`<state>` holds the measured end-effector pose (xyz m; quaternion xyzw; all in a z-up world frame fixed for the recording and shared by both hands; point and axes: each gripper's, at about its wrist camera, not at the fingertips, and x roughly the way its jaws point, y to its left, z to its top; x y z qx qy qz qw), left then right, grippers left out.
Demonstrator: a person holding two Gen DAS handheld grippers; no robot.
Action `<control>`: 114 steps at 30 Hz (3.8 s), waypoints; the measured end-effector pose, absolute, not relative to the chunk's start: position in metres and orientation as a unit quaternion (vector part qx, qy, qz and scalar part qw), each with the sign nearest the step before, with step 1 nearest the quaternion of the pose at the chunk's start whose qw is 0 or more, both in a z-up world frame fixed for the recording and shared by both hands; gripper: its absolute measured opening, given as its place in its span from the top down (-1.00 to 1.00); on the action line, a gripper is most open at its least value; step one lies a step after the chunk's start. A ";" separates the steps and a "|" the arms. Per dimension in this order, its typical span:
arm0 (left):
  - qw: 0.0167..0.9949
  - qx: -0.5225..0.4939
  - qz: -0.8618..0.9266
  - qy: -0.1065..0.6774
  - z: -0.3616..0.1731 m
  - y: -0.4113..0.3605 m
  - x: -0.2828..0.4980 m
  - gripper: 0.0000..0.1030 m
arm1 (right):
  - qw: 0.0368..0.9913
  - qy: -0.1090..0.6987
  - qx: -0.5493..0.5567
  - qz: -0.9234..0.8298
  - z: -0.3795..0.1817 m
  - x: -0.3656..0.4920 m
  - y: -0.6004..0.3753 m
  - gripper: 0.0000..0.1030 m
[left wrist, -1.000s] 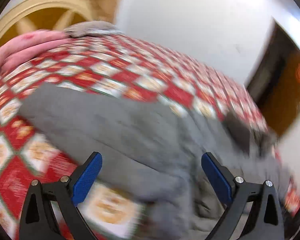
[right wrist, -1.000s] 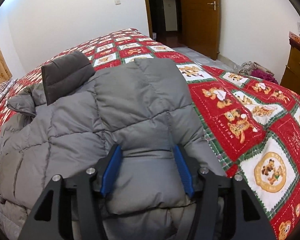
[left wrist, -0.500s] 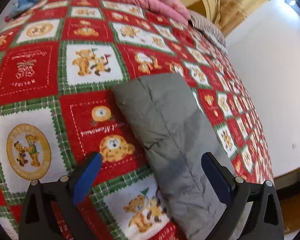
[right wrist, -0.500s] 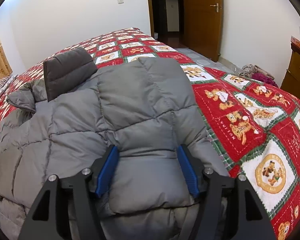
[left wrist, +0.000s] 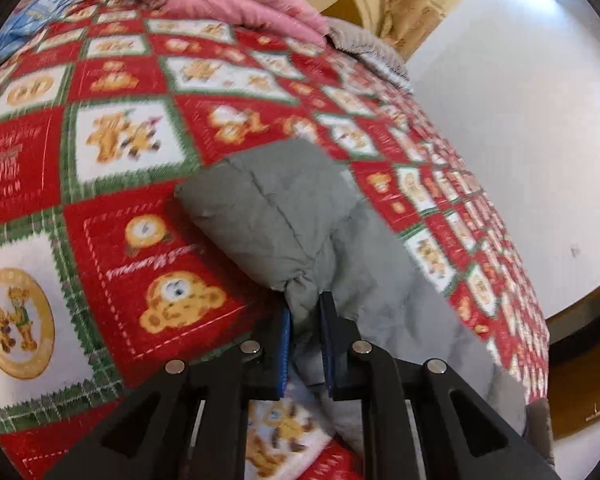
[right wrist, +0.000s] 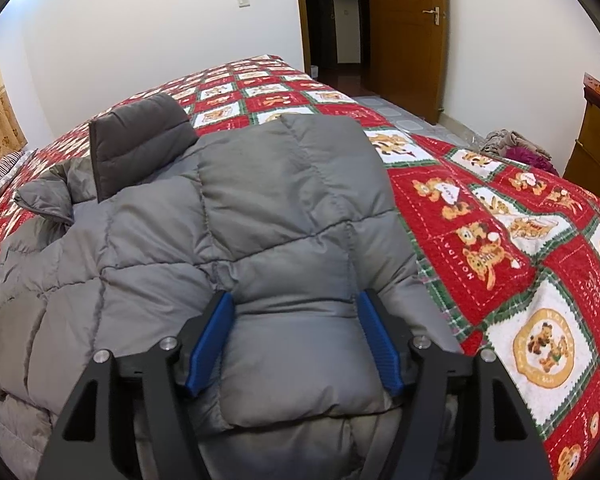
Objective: Fold large clothes
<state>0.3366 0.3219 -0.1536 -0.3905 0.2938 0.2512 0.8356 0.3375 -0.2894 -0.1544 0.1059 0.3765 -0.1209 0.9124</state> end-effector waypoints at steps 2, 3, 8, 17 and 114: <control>0.862 -0.359 0.233 0.271 -0.127 0.305 0.338 0.90 | 0.912 0.376 0.106 -0.121 -0.154 0.337 -0.289 -0.33; 0.876 -0.340 0.222 0.262 -0.114 0.294 0.340 0.91 | 0.912 0.376 0.107 -0.121 -0.154 0.337 -0.289 -0.33; 0.959 -0.190 0.100 0.185 -0.027 0.187 0.339 0.92 | 0.913 0.375 0.108 -0.121 -0.154 0.337 -0.288 -0.33; 0.971 -0.141 -0.053 0.184 0.003 0.057 0.330 0.91 | 0.914 0.372 0.114 -0.118 -0.155 0.337 -0.288 -0.33; 0.933 -0.041 -0.096 0.343 -0.069 0.119 0.203 -0.71 | 0.920 0.324 0.215 -0.040 -0.098 0.303 -0.269 -0.78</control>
